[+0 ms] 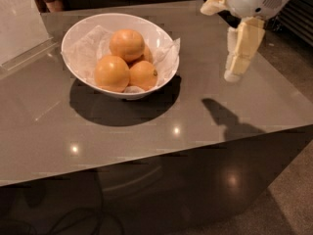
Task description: Pick orange from white bowl
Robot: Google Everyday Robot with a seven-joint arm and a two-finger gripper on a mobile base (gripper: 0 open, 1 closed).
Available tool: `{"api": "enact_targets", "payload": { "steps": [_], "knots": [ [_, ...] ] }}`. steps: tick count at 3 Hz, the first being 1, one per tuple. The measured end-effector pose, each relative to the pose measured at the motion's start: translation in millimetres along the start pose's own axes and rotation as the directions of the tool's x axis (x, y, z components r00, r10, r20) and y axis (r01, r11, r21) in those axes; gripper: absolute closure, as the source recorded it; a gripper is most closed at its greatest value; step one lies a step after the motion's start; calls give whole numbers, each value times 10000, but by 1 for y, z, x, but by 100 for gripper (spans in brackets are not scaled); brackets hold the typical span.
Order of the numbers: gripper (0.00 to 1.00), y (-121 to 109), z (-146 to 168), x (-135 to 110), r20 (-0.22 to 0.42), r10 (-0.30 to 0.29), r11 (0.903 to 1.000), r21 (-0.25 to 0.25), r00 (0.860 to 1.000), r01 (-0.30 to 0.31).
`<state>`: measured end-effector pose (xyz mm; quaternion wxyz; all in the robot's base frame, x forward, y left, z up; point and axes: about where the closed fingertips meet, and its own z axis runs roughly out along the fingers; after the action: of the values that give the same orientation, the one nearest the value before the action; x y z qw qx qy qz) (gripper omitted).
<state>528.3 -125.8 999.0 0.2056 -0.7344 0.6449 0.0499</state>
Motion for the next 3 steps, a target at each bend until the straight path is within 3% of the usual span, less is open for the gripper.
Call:
{"api": "enact_targets", "payload": {
  "steps": [1,2,3],
  "knots": [
    [0,-31,21,-31,687,-843,9957,-327,9941,867],
    [0,-55,39,-53,1249,-1295,9893,-506,9837,1366],
    [0,-75,78,-84,1866,-1763,9760,-947,9665,1963]
  ]
}}
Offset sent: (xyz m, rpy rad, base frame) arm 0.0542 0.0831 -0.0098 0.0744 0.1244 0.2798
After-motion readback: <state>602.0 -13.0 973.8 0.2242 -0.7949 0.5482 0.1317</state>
